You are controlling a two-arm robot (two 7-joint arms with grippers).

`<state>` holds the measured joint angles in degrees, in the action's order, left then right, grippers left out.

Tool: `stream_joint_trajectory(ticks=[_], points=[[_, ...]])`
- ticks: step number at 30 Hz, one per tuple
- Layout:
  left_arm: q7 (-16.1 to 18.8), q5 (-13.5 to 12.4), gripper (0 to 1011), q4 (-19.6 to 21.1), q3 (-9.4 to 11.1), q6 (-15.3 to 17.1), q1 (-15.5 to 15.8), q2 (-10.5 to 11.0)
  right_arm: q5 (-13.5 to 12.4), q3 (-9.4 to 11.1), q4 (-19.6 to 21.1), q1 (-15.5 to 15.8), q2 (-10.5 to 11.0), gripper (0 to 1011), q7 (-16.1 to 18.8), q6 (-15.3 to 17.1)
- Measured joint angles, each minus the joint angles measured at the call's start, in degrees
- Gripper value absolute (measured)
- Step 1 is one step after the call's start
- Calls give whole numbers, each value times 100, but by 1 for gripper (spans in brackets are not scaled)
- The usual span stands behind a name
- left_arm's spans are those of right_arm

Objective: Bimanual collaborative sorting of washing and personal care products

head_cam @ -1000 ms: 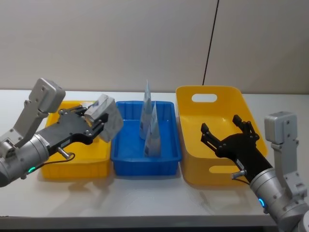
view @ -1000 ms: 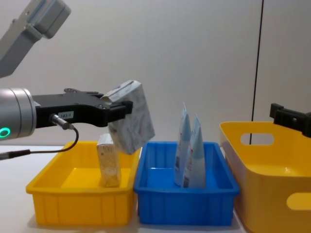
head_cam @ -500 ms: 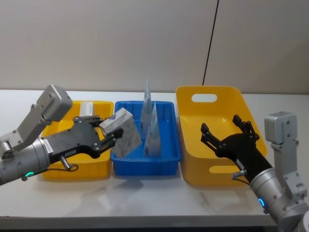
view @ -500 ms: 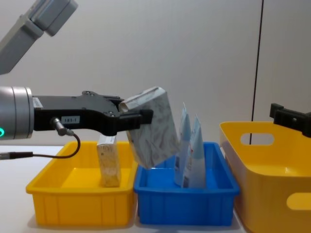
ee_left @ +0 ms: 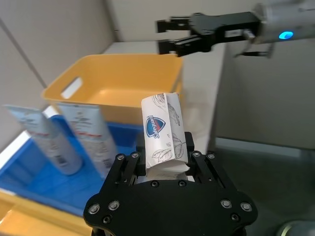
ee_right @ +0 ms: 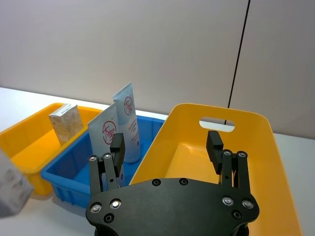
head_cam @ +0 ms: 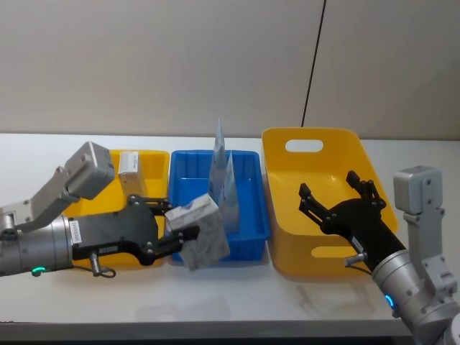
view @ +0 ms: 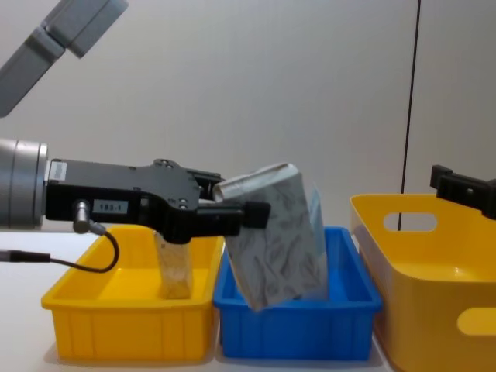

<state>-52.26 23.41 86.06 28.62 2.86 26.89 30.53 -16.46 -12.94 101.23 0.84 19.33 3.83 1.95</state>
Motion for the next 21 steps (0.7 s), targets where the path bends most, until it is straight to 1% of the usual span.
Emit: stream_joint_trajectory(ticks=[5, 10, 15, 21], points=[[-335, 91, 370, 3, 127, 3, 80, 76, 0, 0, 0, 0, 0, 1000, 0, 0], [-575, 163, 370, 22, 230, 33, 134, 130, 0, 0, 0, 0, 0, 1000, 0, 0], [-745, 227, 370, 38, 313, 67, 168, 166, 0, 0, 0, 0, 0, 1000, 0, 0], [-872, 290, 370, 49, 376, 87, 193, 193, 0, 0, 0, 0, 0, 1000, 0, 0]])
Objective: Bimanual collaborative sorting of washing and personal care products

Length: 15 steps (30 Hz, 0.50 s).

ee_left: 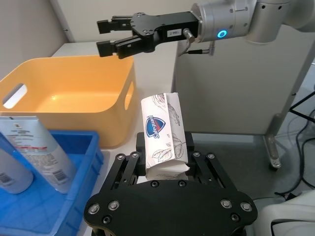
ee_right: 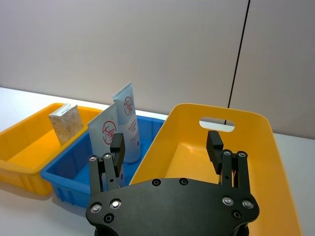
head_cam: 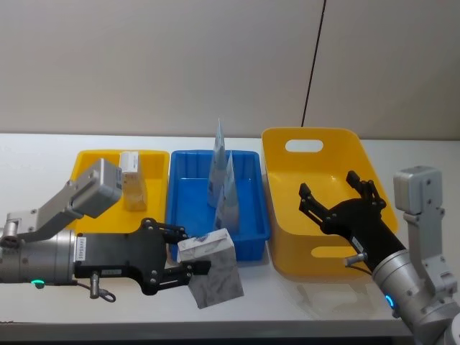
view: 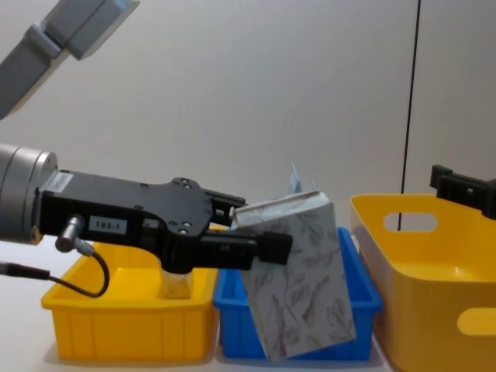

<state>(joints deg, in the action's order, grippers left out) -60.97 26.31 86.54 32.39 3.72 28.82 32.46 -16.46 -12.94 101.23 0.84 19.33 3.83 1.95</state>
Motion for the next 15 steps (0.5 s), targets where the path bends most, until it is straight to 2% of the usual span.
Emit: stream_joint_trajectory(ticks=[15], points=[[-157, 92, 370, 17, 84, 20, 30, 36, 0, 0, 0, 0, 0, 1000, 0, 0]])
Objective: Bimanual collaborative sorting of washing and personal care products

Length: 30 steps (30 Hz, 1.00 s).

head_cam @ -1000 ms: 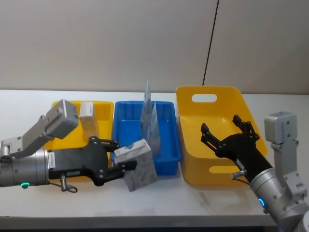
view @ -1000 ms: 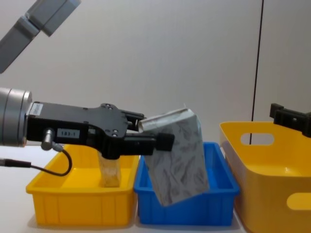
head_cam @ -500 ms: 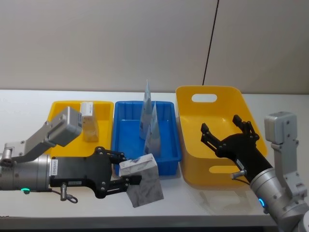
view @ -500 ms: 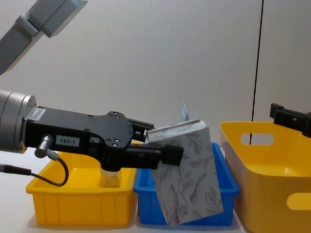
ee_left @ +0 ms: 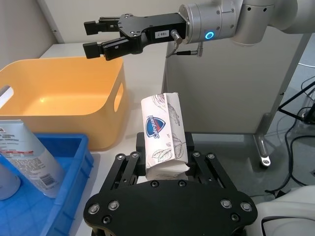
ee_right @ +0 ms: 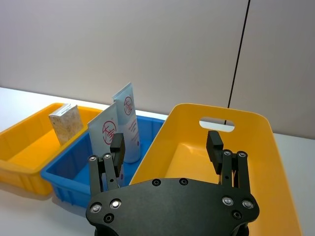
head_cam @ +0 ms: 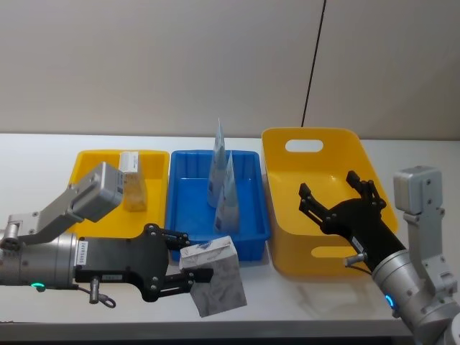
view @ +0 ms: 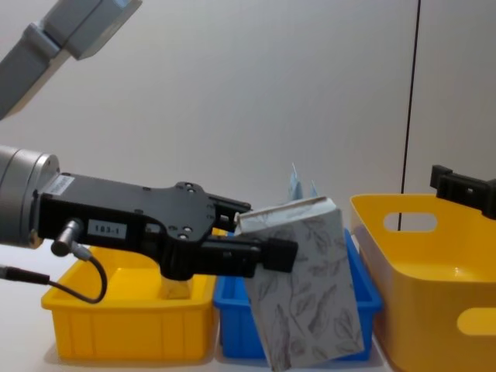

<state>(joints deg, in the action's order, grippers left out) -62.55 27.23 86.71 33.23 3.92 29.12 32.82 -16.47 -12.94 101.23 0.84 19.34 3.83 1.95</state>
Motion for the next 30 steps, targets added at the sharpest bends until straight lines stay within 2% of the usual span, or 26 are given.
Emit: stream_joint_trajectory(ticks=[13, 23, 30], points=[[-50, 24, 370, 6, 25, 7, 9, 9, -6, -2, 0, -4, 27, 1000, 95, -5], [-63, 31, 370, 7, 31, 8, 11, 14, -181, -9, -7, -37, 220, 1000, 611, -59], [-67, 36, 370, 7, 35, 8, 11, 14, -428, 2, -8, -81, 435, 1000, 1149, -67]])
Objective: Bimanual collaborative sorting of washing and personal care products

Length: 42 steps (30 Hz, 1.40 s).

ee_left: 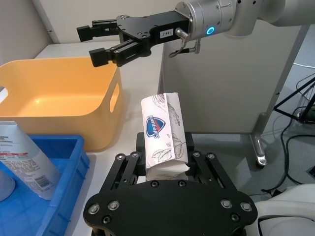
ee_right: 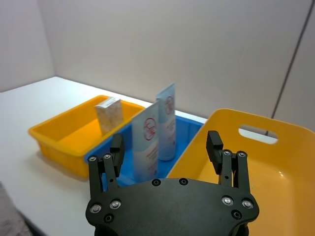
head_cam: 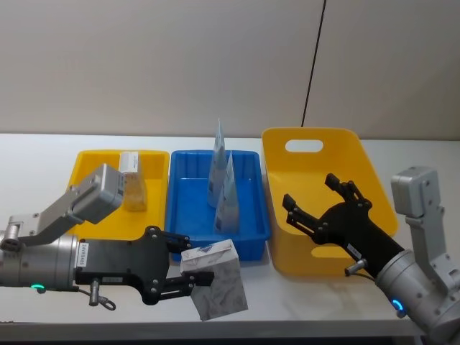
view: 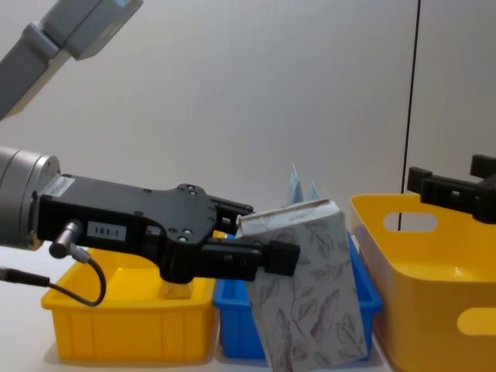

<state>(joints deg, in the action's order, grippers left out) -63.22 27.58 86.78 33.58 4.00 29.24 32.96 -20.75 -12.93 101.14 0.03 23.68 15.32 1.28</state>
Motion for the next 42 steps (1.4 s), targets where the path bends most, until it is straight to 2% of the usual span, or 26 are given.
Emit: stream_joint_trajectory(ticks=[12, 18, 25, 31, 32, 34, 38, 39, 42], points=[[-5, 1, 370, 0, 1, -1, 0, 0, -482, 3, 2, -107, 427, 1000, 932, 108], [-5, 1, 370, 0, 1, -1, 0, 0, -759, -20, 3, -193, 742, 1000, 1507, 238], [-5, 1, 370, 0, 1, -1, 0, 0, -973, -61, -15, -290, 1030, 1000, 2026, 355], [-4, 0, 370, 0, 1, -1, -1, 0, -1178, -146, -59, -432, 1359, 1000, 2645, 503], [-4, 0, 370, 0, 1, -1, -1, 0, -1178, -146, -59, -432, 1359, 1000, 2645, 503], [-5, 0, 370, 0, 1, -1, -1, 0, -1251, -203, -94, -516, 1504, 1000, 2912, 563], [-4, 0, 370, 0, 1, -1, 0, 0, -1343, -289, -157, -640, 1672, 1000, 3293, 659], [-4, 0, 370, 0, 1, -1, 0, 0, -1343, -289, -157, -640, 1672, 1000, 3293, 659], [-4, 0, 370, 0, 1, -1, -1, 0, -1409, -402, -244, -795, 1819, 1000, 3647, 748]])
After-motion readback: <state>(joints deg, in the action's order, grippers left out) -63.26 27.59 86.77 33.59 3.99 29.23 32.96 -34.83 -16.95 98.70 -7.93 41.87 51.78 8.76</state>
